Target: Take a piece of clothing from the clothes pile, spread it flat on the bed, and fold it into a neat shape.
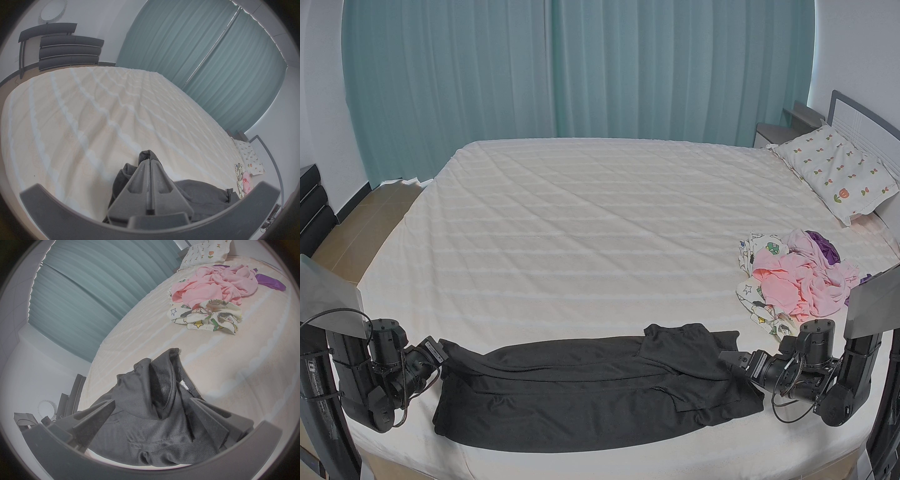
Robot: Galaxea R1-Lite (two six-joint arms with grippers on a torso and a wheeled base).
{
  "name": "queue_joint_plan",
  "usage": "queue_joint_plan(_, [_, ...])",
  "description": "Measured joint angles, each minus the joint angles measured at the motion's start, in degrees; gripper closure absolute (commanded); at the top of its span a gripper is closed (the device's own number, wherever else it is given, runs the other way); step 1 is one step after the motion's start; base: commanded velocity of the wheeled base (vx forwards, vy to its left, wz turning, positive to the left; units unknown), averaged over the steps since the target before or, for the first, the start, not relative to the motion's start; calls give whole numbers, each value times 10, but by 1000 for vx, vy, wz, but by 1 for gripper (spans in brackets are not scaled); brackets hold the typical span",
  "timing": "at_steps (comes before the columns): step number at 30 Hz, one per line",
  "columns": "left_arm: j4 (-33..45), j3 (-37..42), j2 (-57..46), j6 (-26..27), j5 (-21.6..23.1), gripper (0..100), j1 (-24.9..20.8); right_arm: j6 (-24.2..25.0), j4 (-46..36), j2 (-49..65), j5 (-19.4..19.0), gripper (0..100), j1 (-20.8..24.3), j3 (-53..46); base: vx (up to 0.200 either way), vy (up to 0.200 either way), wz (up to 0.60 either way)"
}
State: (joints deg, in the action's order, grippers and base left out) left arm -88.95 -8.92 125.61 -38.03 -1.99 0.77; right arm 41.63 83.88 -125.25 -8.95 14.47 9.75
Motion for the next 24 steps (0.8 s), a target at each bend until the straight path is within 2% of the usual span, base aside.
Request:
queue_joint_plan(19, [0, 8, -52, -33, 2, 100, 0, 0, 40, 6, 5, 0, -1, -11, 0, 0, 0])
queue_joint_plan(24, [0, 11, -55, -33, 2, 100, 1, 1, 39, 20, 52, 0, 8, -10, 0, 0, 0])
